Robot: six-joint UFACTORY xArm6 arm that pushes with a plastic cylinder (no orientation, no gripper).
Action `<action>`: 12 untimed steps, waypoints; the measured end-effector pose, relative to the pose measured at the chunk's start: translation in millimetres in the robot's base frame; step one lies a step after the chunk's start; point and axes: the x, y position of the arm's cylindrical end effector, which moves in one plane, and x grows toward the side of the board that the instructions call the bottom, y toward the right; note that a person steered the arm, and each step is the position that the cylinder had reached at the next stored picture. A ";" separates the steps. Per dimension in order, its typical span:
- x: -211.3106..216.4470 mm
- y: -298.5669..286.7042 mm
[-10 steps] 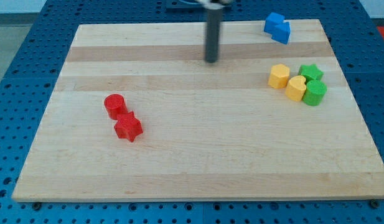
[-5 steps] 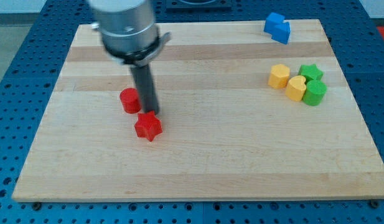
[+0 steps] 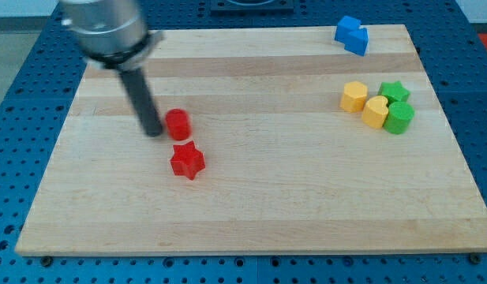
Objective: Push the red circle into the blue cube
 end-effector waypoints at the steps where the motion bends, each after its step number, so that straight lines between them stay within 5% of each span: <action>1: -2.1 36.6; 3: 17.8 32.4; 5: -69.7 91.6; 7: -5.5 53.2; 9: -98.7 152.5; 10: -106.6 158.0; 12: -69.7 153.4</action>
